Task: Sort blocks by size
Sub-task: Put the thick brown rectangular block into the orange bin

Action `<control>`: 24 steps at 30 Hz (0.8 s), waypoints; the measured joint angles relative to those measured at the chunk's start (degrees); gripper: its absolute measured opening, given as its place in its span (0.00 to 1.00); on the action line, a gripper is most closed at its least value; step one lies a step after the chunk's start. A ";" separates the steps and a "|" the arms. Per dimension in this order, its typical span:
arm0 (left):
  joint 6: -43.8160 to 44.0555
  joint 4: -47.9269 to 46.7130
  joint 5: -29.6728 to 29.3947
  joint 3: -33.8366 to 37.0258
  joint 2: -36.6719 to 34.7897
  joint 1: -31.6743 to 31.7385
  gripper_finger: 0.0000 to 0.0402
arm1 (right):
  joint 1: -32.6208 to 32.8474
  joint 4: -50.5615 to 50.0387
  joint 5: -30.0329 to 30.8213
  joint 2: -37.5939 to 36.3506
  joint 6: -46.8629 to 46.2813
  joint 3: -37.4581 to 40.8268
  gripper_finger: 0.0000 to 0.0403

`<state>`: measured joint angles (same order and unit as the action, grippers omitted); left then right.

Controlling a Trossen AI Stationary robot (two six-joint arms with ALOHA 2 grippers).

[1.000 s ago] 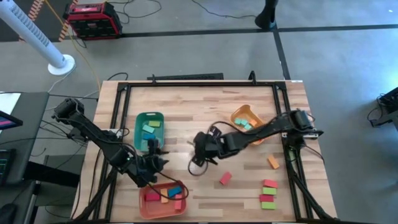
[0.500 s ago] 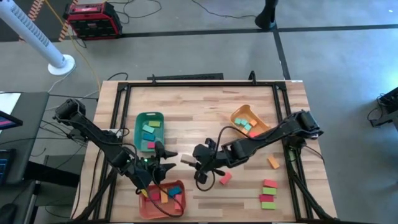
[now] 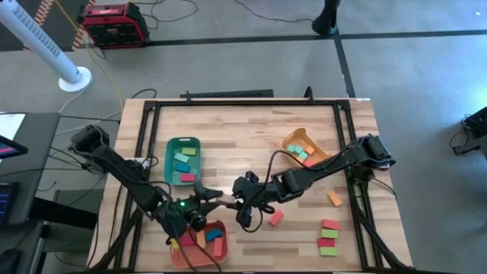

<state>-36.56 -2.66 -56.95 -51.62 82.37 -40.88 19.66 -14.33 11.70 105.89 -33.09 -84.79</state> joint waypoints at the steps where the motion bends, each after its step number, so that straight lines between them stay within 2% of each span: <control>1: -0.68 0.54 0.02 0.00 0.48 0.00 0.64 | 0.00 0.02 -0.04 0.00 0.01 0.00 0.42; 9: -2.59 3.49 -0.05 0.00 1.29 0.13 0.61 | 0.02 0.15 -0.29 0.04 -0.25 0.00 0.42; 24: -4.91 4.31 -0.06 -0.02 1.25 -0.03 0.32 | 0.02 0.71 -1.41 0.04 -0.68 0.00 0.42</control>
<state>-41.47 1.65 -57.01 -51.64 83.61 -40.91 19.68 -13.62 10.30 105.93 -33.77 -84.79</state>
